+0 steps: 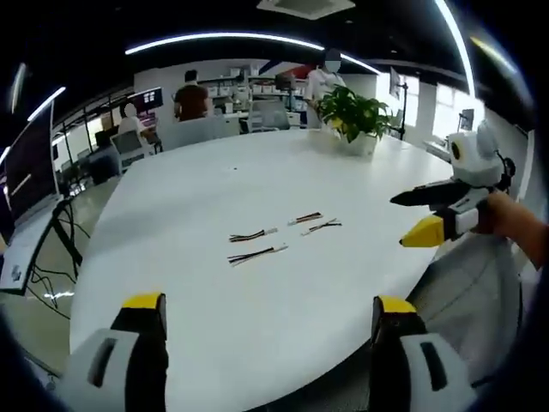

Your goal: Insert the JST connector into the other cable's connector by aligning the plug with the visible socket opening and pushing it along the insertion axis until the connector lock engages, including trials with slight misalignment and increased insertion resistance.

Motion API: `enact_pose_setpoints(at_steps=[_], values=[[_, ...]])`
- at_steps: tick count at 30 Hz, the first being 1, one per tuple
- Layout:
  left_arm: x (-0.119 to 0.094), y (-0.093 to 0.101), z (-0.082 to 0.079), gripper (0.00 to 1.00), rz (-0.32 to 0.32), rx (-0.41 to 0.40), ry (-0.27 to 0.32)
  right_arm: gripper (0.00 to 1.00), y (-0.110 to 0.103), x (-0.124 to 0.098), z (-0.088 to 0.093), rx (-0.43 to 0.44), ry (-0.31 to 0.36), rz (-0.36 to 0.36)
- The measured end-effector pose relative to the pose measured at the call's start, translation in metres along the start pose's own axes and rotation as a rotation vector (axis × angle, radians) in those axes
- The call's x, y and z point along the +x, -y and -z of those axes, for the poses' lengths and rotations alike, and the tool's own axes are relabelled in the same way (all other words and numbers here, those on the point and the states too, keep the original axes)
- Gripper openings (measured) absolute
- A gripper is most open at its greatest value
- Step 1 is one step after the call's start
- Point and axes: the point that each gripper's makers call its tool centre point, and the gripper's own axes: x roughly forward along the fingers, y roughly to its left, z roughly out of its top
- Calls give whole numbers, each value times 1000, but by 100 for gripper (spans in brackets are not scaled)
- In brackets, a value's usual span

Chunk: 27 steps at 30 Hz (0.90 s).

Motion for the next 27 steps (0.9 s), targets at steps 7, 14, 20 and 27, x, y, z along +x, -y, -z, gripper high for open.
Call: enact_pose_setpoints(at_steps=[7,14,20,27], values=[[1,0,-3,98,5,7,5,87,2,-1,-1,1,2,7],[3,-1,-2,98,8,34,-11,87,2,-2,1,2,-3,17],[5,0,-3,97,17,41,-10,87,0,-1,2,-7,-8,13],[7,0,-5,97,26,51,-6,85,4,-3,-6,-14,10,17]])
